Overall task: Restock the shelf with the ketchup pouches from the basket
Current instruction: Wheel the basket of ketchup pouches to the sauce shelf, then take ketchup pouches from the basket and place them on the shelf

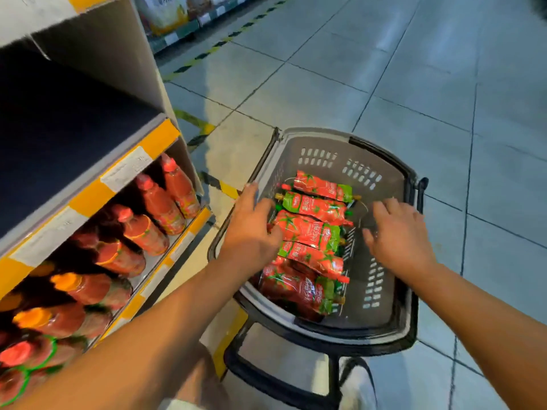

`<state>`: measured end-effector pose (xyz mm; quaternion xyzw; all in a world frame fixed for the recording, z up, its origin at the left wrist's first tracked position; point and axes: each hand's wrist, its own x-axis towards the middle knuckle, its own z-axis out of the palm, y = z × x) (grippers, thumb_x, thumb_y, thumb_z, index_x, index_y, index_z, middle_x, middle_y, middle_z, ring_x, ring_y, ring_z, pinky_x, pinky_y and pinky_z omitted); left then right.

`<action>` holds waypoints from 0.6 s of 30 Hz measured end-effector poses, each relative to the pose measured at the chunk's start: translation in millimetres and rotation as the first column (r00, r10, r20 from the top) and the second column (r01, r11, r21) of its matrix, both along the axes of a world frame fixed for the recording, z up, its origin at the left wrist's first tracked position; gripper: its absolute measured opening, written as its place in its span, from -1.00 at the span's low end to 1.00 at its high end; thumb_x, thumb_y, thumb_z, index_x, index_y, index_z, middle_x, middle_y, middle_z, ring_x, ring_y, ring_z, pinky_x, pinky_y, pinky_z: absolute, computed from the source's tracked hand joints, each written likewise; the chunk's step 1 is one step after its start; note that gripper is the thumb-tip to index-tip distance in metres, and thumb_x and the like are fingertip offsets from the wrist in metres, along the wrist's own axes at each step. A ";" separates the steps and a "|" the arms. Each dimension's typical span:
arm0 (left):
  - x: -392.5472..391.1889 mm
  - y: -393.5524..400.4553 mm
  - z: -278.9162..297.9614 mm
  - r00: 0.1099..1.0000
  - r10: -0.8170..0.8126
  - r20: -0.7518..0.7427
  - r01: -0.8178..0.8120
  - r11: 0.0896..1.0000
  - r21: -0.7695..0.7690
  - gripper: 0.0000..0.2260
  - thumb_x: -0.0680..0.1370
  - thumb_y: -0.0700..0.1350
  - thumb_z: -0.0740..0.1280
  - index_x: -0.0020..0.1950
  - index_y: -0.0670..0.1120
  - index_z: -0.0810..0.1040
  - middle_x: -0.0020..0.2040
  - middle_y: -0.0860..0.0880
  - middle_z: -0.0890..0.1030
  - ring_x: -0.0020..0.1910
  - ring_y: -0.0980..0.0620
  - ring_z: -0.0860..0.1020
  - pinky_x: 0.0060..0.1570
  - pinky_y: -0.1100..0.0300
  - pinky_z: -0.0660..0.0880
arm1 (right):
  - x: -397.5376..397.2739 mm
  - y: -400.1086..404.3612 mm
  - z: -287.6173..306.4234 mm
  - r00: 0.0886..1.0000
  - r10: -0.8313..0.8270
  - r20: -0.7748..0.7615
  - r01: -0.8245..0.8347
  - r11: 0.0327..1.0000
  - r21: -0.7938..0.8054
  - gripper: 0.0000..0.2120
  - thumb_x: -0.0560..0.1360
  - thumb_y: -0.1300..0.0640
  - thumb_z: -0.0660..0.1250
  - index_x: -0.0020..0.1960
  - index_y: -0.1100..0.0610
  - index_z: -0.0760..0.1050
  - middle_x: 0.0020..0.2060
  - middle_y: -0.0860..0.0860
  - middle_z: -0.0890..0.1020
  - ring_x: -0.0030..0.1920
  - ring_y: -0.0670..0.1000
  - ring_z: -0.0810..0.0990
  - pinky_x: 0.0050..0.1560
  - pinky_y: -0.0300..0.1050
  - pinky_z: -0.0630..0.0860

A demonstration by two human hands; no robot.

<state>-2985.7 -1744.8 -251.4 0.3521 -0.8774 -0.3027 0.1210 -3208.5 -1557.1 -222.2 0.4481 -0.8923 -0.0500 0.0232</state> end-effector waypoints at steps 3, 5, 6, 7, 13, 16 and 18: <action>-21.7 16.2 -12.0 0.978 -0.149 0.144 0.148 0.989 0.022 -0.88 0.55 -0.11 0.33 0.07 -0.06 0.56 0.16 -0.08 0.58 0.21 -0.17 0.55 0.20 -0.03 0.52 | 19.8 -23.9 -14.9 0.936 -0.003 0.352 -0.083 0.969 0.231 -0.76 0.59 -0.06 0.35 0.08 0.11 0.55 0.02 0.09 0.67 0.04 0.21 0.66 -0.07 -0.03 0.54; -38.3 22.4 -23.5 0.884 -0.257 0.391 0.223 0.966 0.130 -0.91 0.53 -0.15 0.33 0.00 -0.08 0.60 0.01 -0.11 0.63 0.08 -0.19 0.62 0.04 -0.02 0.59 | 29.6 -37.6 -30.6 0.868 -0.075 0.491 -0.141 0.910 0.389 -0.63 0.65 -0.17 0.29 0.07 0.15 0.59 0.06 0.10 0.69 0.09 0.20 0.66 -0.04 -0.02 0.54; -44.4 23.5 -31.1 0.821 -0.308 0.480 0.260 0.951 0.166 -0.88 0.53 -0.15 0.34 0.02 -0.11 0.63 0.03 -0.14 0.66 0.08 -0.19 0.64 0.04 -0.01 0.61 | 34.2 -42.5 -37.1 0.858 -0.078 0.508 -0.180 0.881 0.438 -0.57 0.67 -0.19 0.26 0.15 0.19 0.61 0.13 0.12 0.68 0.17 0.21 0.64 0.09 0.02 0.56; -49.5 23.2 -38.8 0.759 -0.346 0.552 0.294 0.938 0.185 -0.86 0.54 -0.15 0.36 0.04 -0.14 0.65 0.05 -0.16 0.68 0.08 -0.18 0.65 0.04 -0.01 0.62 | 35.6 -46.5 -45.9 0.856 -0.087 0.510 -0.192 0.862 0.469 -0.53 0.69 -0.18 0.23 0.24 0.22 0.60 0.21 0.17 0.66 0.23 0.21 0.62 0.22 0.05 0.55; -67.5 27.4 -54.4 0.577 -0.364 0.731 0.364 0.916 0.168 -0.85 0.57 -0.12 0.38 0.07 -0.18 0.62 0.07 -0.16 0.66 0.06 -0.16 0.65 -0.07 0.05 0.54 | 14.9 -60.2 -99.4 0.790 -0.207 0.577 -0.116 0.874 0.471 -0.48 0.50 -0.21 0.47 0.29 0.13 0.62 0.18 0.12 0.69 0.12 0.16 0.65 0.18 0.02 0.62; -53.8 30.7 -67.4 0.594 -0.365 0.717 0.365 0.916 0.164 -0.70 0.60 -0.06 0.36 0.28 -0.17 0.55 0.22 -0.15 0.62 0.25 -0.20 0.59 0.09 0.02 0.53 | 14.8 -55.6 -102.4 0.734 -0.257 0.628 -0.041 0.907 0.419 -0.51 0.47 -0.14 0.56 0.24 0.17 0.60 0.10 0.11 0.70 0.04 0.13 0.66 0.13 0.02 0.65; -44.1 30.0 -69.9 0.622 -0.354 0.699 0.326 0.928 0.180 -0.63 0.58 -0.10 0.36 0.38 -0.12 0.48 0.30 -0.15 0.59 0.31 -0.21 0.56 0.15 0.01 0.53 | 15.7 -50.8 -98.8 0.670 -0.324 0.668 0.045 0.916 0.399 -0.52 0.45 -0.06 0.61 0.20 0.20 0.57 0.04 0.15 0.70 -0.03 0.11 0.67 0.05 0.05 0.69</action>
